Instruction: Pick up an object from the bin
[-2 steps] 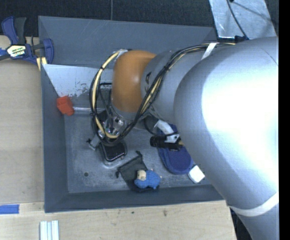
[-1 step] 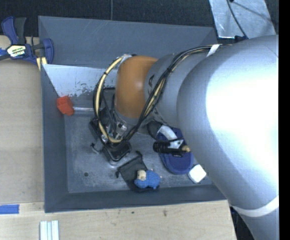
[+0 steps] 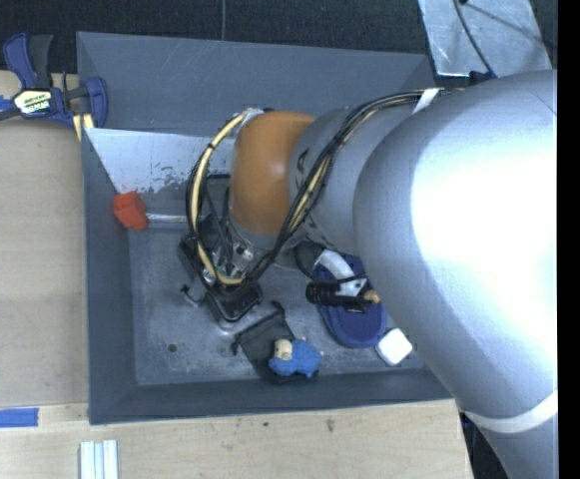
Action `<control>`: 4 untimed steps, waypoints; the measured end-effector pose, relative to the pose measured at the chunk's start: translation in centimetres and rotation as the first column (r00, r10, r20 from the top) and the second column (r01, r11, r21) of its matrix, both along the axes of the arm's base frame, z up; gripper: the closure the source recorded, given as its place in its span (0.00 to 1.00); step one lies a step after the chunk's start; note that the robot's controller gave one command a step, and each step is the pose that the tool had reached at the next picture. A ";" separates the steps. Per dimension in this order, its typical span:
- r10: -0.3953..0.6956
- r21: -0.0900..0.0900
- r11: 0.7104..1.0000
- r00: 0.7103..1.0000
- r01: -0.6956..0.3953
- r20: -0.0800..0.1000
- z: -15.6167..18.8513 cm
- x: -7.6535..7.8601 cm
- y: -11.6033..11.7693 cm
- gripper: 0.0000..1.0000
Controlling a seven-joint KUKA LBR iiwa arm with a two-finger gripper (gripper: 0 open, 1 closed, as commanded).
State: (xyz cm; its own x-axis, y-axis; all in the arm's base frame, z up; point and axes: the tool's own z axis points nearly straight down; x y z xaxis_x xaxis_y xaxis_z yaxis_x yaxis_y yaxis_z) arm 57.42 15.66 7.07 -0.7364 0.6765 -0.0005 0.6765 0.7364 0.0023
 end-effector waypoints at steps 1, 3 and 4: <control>0.000 0.002 1.000 1.000 0.000 0.001 0.1 0.0 0.1 1.00; 0.000 -0.004 1.000 1.000 0.000 -0.009 1.5 -0.3 -0.1 1.00; 0.001 -0.002 1.000 1.000 -0.001 -0.004 6.0 -0.4 -0.2 1.00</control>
Offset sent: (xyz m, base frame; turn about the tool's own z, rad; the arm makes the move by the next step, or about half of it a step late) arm 0.0000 0.0000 0.0000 0.0000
